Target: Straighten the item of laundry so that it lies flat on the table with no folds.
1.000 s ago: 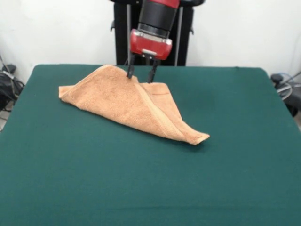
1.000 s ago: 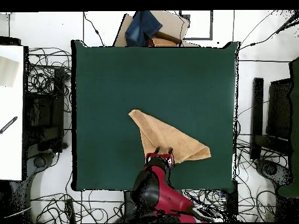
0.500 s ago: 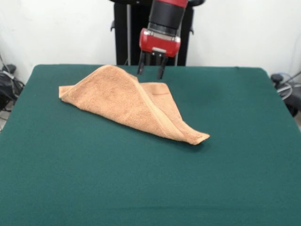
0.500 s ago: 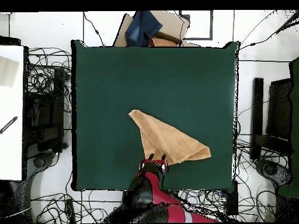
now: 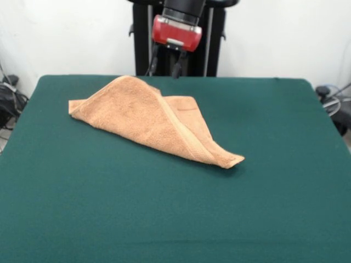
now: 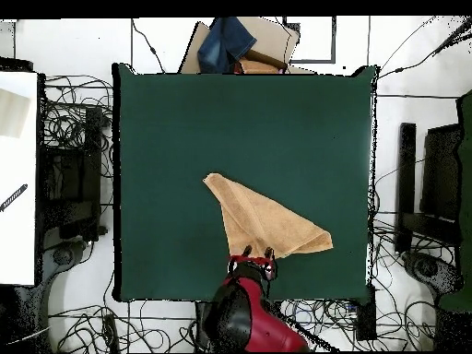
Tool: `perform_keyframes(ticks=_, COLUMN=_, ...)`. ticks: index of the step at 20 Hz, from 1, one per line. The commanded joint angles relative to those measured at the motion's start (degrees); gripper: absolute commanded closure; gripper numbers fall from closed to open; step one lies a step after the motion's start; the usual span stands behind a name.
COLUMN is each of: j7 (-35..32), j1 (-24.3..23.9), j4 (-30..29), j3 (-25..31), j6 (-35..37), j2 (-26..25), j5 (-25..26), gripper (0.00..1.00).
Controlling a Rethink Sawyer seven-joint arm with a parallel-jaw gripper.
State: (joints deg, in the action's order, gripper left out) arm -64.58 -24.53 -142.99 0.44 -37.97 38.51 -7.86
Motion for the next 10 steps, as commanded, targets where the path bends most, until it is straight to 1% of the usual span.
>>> perform_keyframes(ticks=1, j7=-15.05, j1=0.35, j4=4.56, j3=-0.15, j6=4.19, j2=-4.21, j5=-0.88, gripper=0.0)
perform_keyframes(ticks=4, j7=-15.5, j1=1.26, j4=6.22, j3=-0.34, j6=1.6, j2=-7.71, j5=-0.5, gripper=0.0)
perform_keyframes(ticks=6, j7=-16.16, j1=2.37, j4=6.64, j3=-0.59, j6=-0.22, j2=-8.85, j5=-1.01, gripper=0.0)
perform_keyframes(ticks=9, j7=-19.3, j1=3.99, j4=6.58, j3=-1.19, j6=-5.93, j2=-10.0, j5=-1.4, gripper=0.0)
perform_keyframes(ticks=10, j7=-19.45, j1=4.33, j4=6.46, j3=-1.26, j6=-5.88, j2=-9.92, j5=-1.82, gripper=0.0)
